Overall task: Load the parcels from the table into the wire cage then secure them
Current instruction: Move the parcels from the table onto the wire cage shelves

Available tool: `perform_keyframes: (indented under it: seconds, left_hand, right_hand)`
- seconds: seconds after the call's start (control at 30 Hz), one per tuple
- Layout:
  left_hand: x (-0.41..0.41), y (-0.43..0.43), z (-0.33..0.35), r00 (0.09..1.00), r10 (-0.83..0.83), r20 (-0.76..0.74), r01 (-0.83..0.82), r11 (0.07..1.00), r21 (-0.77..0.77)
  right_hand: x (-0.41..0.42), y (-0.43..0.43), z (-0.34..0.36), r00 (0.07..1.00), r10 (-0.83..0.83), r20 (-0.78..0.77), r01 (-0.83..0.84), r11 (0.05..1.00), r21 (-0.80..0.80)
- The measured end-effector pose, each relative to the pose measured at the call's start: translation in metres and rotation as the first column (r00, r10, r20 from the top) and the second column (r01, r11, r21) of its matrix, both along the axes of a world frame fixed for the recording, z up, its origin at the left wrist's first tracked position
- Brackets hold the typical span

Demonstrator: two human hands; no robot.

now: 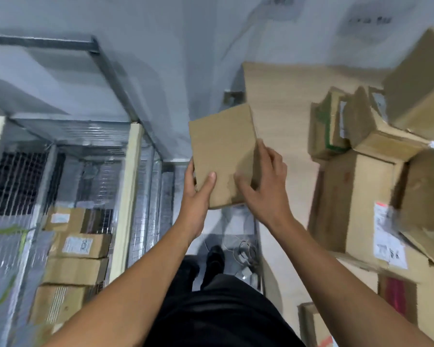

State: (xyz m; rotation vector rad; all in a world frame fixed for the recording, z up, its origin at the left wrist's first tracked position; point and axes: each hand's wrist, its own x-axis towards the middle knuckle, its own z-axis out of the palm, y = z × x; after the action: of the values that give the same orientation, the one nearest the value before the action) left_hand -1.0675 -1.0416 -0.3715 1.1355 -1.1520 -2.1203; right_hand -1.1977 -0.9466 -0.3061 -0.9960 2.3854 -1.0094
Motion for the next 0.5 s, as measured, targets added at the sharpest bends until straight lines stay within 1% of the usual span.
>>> perform_keyframes:
  seconds: [0.1, 0.2, 0.3, 0.37, 0.43, 0.5]
  left_hand:
    - [0.045, -0.046, 0.001, 0.993, 0.119, -0.011, -0.119, 0.993, -0.014]
    - [0.092, -0.088, 0.003, 0.971, 0.237, -0.022, -0.238, 0.970, -0.059]
    - [0.137, -0.113, 0.003, 0.900, 0.435, -0.022, -0.435, 0.899, -0.038]
    - [0.169, -0.121, 0.000, 0.856, 0.517, -0.025, -0.517, 0.855, -0.034]
    - [0.200, -0.126, -0.006, 0.821, 0.571, 0.021, -0.569, 0.821, -0.048]
    - [0.226, -0.134, -0.016, 0.759, 0.645, 0.086, -0.646, 0.763, -0.023]
  right_hand:
    - [0.035, -0.052, 0.002, 0.995, 0.095, 0.036, -0.095, 0.995, -0.001]
    - [0.069, -0.108, 0.006, 0.967, 0.250, 0.051, -0.249, 0.968, -0.015]
    - [0.104, -0.164, 0.004, 0.916, 0.395, 0.065, -0.396, 0.918, 0.002]
    - [0.131, -0.197, -0.004, 0.878, 0.462, 0.121, -0.468, 0.883, 0.022]
    - [0.159, -0.228, -0.014, 0.826, 0.531, 0.188, -0.546, 0.837, 0.031]
    - [0.185, -0.256, -0.027, 0.752, 0.616, 0.234, -0.641, 0.766, 0.042]
